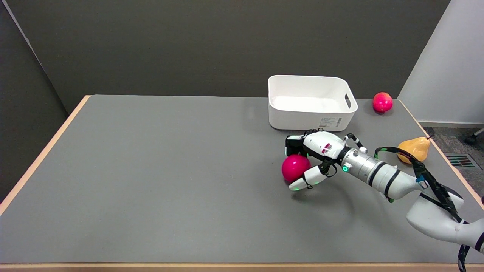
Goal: Pick up the pomegranate.
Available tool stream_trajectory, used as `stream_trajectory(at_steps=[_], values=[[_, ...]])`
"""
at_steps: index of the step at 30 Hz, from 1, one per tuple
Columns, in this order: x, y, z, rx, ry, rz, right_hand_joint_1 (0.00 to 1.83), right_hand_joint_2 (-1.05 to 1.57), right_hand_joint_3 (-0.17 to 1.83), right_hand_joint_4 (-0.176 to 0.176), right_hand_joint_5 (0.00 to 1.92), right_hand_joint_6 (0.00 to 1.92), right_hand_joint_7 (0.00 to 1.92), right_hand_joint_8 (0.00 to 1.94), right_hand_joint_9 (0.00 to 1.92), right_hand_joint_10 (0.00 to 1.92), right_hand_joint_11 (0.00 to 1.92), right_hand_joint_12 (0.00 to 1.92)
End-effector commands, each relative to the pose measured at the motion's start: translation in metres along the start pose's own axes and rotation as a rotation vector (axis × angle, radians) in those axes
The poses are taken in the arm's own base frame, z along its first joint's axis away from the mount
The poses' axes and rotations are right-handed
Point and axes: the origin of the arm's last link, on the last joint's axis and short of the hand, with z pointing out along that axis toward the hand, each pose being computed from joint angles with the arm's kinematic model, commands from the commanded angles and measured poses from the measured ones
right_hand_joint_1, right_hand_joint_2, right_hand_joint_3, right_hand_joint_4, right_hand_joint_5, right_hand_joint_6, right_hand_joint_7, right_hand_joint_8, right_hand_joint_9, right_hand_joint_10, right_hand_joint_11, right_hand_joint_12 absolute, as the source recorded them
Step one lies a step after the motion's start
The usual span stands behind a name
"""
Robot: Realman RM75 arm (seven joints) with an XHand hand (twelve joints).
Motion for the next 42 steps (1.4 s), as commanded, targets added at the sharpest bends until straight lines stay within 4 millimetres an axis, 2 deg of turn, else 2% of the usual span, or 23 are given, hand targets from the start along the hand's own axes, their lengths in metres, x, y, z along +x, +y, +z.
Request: stream_trajectory(at_steps=[1,3,7,15,20,23,26,29,37,42], values=[[0.01,-0.002,0.004,0.023,0.044,-0.05,1.18,1.15,0.24,-0.1,0.57,1.59,0.86,1.32,0.82,1.34,0.75,1.81],[0.02,-0.002,0.004,0.032,0.08,-0.052,1.34,1.15,0.17,-0.172,0.55,1.54,0.83,1.29,0.78,1.48,0.74,1.76],[0.044,-0.007,0.002,0.053,0.173,-0.046,1.34,1.15,0.17,-0.162,0.56,1.54,0.83,1.3,0.77,1.49,0.76,1.77],[0.118,-0.021,-0.009,0.105,0.419,-0.103,1.34,1.14,0.2,-0.154,0.57,1.54,0.83,1.3,0.78,1.51,0.77,1.8],[0.155,-0.017,-0.016,0.078,0.527,-0.156,1.34,1.14,0.2,-0.154,0.57,1.54,0.83,1.3,0.78,1.52,0.77,1.81],[0.17,-0.013,-0.013,0.035,0.559,-0.212,1.34,1.15,0.19,-0.151,0.56,1.54,0.82,1.31,0.77,1.52,0.76,1.82],[0.182,-0.004,-0.006,-0.015,0.568,-0.219,1.34,1.15,0.19,-0.151,0.56,1.54,0.82,1.31,0.77,1.52,0.76,1.82],[0.189,0.014,0.006,-0.069,0.567,-0.206,1.34,1.14,0.2,-0.16,0.55,1.54,0.82,1.31,0.77,1.52,0.76,1.82],[0.21,0.055,0.059,-0.152,0.549,-0.156,1.34,1.14,0.21,-0.17,0.55,1.54,0.82,1.31,0.77,1.52,0.74,1.82],[0.206,0.081,0.083,-0.22,0.489,-0.128,1.34,1.14,0.21,-0.171,0.55,1.54,0.82,1.31,0.77,1.52,0.74,1.82]])
